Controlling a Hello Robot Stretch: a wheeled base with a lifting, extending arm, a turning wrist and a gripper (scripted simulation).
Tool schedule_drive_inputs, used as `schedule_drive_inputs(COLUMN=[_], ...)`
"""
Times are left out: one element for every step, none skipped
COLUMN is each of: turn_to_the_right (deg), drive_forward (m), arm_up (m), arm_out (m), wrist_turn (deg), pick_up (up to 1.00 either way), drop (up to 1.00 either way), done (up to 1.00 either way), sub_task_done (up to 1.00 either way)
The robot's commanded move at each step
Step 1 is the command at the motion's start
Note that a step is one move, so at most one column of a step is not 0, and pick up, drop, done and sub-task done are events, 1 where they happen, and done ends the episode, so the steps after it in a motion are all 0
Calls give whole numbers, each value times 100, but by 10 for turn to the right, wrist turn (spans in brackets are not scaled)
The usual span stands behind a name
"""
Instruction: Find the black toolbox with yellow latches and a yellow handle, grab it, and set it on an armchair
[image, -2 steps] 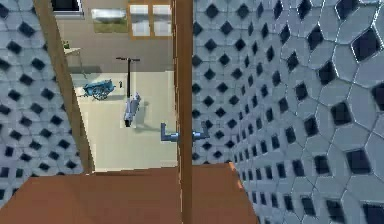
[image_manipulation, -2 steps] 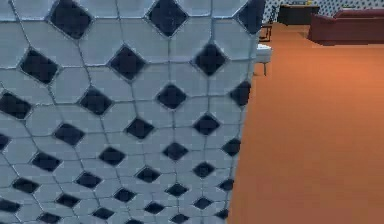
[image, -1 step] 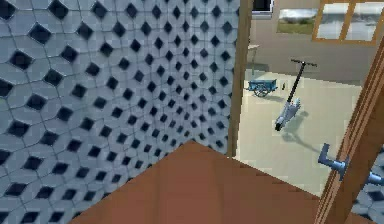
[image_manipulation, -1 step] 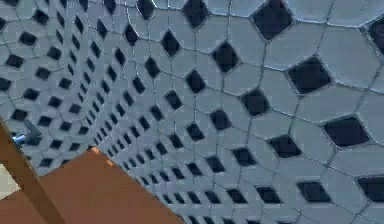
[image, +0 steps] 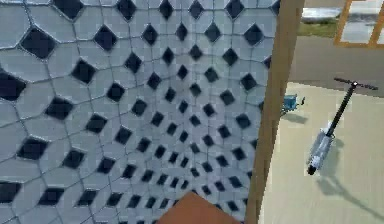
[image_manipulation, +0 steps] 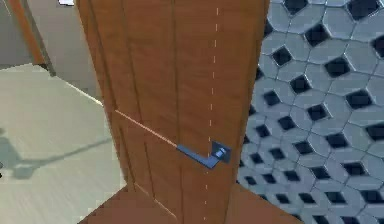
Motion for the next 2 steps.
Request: schedule_drive_inputs(turn_to_the_right=[420,0], drive_forward=[0,90], arm_up=[0,0], arm_out=[0,0], wrist_turn=[0,0], pick_up=[0,0], drop=[0,0], done=[0,0], sub_task_done=[0,0])
